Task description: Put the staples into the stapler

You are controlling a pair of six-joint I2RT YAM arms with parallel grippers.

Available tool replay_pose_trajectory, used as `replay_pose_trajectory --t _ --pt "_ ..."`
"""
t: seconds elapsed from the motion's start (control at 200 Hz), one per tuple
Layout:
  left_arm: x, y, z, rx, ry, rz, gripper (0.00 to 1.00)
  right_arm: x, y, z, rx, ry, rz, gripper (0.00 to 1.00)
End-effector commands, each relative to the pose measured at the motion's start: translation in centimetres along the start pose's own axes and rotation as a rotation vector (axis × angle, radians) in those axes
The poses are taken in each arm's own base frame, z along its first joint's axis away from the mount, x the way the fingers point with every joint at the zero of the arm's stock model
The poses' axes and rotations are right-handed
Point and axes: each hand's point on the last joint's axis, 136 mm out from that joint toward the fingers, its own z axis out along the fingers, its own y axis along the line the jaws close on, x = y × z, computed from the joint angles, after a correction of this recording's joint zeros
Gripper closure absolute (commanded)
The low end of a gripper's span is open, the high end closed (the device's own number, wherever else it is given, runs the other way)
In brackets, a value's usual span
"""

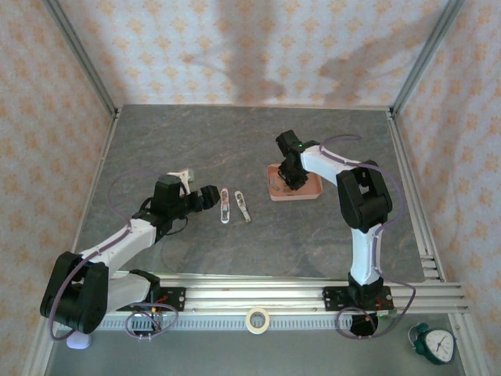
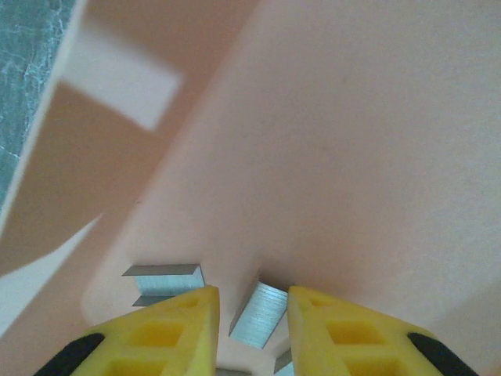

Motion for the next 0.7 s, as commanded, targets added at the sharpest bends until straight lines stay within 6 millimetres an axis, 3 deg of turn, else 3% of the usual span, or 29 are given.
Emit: replay_pose_trajectory --t 0.0,0.415,0.696 --pt "-0.5 0.1 -0.4 -0.005 -0.026 0.027 0.13 -0.2 -0.2 -0.2 -0.007 -0.001 0.029 0.71" --pt "-0.6 0.1 -0.2 -0.006 -0.027 0.027 0.13 -0.2 -1.1 1.4 0.037 0.012 0.017 0.75" --pt "-0.7 0.1 -0.2 -0.006 -0.027 0.027 0.13 0.5 -3.0 2.9 0.112 0.066 -0.009 0.76"
